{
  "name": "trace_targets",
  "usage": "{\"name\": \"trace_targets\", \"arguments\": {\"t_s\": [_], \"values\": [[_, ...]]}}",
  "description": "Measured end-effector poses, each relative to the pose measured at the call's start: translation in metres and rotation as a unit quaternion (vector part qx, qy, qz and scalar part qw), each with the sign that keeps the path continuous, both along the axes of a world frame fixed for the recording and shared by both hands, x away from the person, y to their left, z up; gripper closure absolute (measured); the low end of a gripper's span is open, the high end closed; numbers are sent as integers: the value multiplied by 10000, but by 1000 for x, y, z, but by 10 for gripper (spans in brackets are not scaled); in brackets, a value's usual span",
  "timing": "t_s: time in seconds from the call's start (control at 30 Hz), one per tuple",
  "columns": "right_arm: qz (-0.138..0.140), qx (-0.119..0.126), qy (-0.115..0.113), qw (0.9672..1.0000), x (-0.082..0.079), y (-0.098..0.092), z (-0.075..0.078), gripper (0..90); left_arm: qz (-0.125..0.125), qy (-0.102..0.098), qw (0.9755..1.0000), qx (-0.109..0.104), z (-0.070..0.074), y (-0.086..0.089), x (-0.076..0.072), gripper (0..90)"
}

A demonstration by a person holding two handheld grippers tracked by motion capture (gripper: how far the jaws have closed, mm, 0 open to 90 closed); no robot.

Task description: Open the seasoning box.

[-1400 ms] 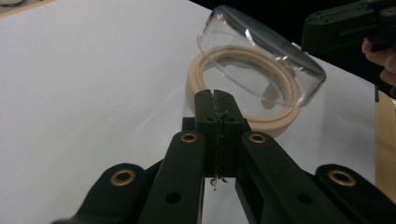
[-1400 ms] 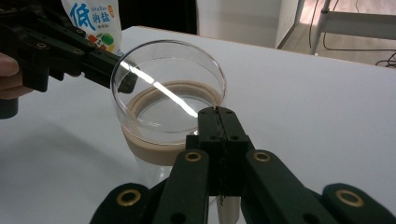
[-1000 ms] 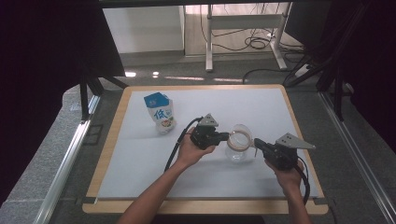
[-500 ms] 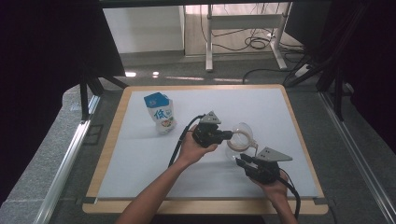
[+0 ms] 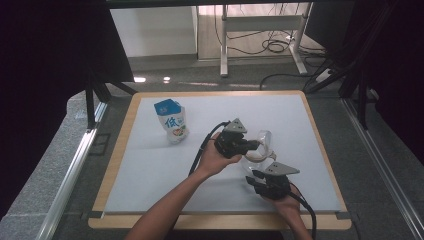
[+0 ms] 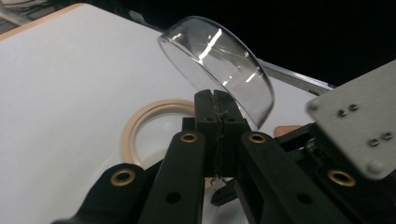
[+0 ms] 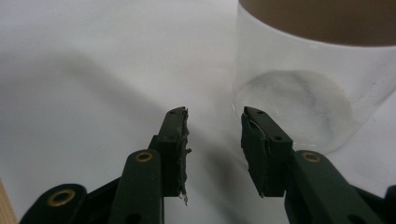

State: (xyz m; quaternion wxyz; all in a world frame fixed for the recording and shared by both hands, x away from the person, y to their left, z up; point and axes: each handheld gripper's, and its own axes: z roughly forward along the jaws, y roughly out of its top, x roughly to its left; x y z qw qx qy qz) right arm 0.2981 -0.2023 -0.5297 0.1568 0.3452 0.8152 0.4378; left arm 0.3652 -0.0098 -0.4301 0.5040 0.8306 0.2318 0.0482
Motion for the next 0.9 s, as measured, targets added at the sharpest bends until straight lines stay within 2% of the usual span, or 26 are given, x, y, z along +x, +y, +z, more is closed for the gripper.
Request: {"name": "trace_targets", "arguments": {"t_s": [0.3, 0.5, 0.67, 0.8, 0.87, 0.9], "values": [[-30, 21, -60, 10000, 0, -2, 2, 598, -277, -90, 9995, 103, 5, -24, -9, 899], [-52, 1, -57, 10000, 0, -3, 2, 597, -309, -129, 9994, 126, 6, -27, -10, 898], [-43, -5, -38, 10000, 0, -3, 2, 593, -162, -94, 9998, 12, 6, -13, -9, 895], [-13, -16, -21, 10000, 0, -1, 2, 570, -4, -118, 9999, -48, 4, 7, -9, 837], [17, -40, -1, 10000, 0, 1, 2, 546, 91, -85, 9999, -96, 2, 19, -11, 727], [17, -40, -1, 10000, 0, 1, 2, 546, 131, -52, 9998, -109, 1, 25, -11, 727]]}}
